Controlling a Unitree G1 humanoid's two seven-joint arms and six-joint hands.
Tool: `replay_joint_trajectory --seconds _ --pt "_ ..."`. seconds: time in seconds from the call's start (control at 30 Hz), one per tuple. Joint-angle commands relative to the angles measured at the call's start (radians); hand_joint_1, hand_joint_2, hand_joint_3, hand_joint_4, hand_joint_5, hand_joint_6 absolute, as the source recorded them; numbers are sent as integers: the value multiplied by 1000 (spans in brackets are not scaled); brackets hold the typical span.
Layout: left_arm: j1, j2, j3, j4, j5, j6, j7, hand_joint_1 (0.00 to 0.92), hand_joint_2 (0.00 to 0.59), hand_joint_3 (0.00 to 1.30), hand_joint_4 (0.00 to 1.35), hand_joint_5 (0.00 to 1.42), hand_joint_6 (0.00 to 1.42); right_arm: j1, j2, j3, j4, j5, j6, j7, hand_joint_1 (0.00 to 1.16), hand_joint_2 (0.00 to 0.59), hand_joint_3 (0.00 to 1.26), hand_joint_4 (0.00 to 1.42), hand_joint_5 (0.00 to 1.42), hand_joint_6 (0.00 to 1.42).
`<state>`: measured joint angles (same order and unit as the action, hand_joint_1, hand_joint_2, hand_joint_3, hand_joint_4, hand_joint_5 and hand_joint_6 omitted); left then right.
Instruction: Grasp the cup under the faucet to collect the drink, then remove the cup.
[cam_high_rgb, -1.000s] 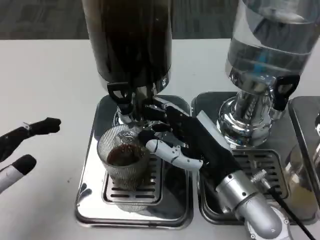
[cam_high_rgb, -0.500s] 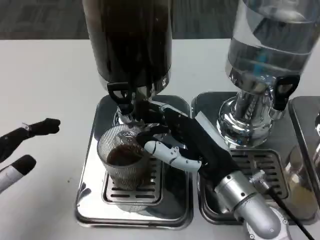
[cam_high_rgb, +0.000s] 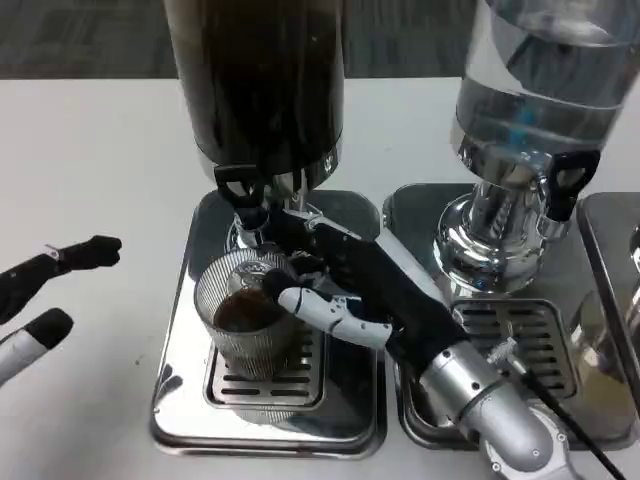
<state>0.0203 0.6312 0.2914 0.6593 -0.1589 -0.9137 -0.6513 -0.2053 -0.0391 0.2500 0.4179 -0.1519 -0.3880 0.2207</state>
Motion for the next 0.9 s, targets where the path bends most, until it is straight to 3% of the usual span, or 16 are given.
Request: replay_joint_trajectory --seconds 0.03,0.3,0.5,0.9 --pt "-11 18 -11 10 3 -2 1 0 35 255 235 173 117 -12 10 1 6 6 -19 -1 516 246 215 205 159 212" --pt "-14 20 -12 14 5 0 1 0 35 259 243 174 121 -39 16 12 42 8 -45 24 548 236 207 205 166 212" --pt "-19 24 -11 20 4 2 0 0 35 280 245 174 124 -65 1 31 74 2 -55 63 632 204 113 133 105 180" --pt "-21 34 -17 32 0 4 -3 0 54 343 283 185 125 -87 -5 56 99 -8 -44 106 654 195 3 10 2 117"
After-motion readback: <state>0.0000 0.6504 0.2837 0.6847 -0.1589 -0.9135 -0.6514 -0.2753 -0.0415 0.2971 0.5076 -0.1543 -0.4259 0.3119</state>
